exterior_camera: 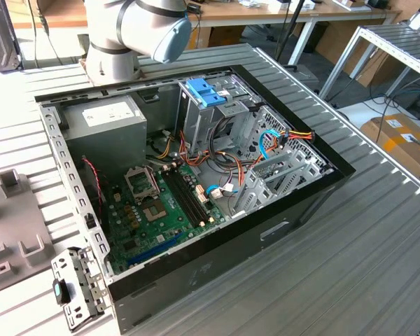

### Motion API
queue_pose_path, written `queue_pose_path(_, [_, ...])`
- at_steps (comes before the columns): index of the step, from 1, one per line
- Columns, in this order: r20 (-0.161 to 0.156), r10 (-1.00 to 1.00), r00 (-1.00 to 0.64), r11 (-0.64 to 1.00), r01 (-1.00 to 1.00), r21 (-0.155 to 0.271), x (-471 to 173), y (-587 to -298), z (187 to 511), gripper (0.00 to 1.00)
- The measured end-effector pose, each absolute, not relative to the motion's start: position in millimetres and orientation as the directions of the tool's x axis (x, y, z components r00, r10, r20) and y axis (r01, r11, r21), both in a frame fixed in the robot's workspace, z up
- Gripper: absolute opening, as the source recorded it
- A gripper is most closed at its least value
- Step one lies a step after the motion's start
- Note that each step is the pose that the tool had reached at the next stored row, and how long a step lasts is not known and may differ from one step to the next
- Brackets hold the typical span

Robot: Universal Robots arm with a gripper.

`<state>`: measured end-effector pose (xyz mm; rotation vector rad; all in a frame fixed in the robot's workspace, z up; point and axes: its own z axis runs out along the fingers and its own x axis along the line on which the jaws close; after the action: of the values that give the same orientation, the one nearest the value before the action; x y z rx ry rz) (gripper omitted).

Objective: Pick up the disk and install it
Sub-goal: 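Pick up the disk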

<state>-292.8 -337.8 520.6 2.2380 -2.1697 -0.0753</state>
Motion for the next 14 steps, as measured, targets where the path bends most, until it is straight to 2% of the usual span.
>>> queue_pose_path(14, [-0.018, -0.999, 0.031, -0.031, -0.998, 0.051, -268, -338, 521, 0.36])
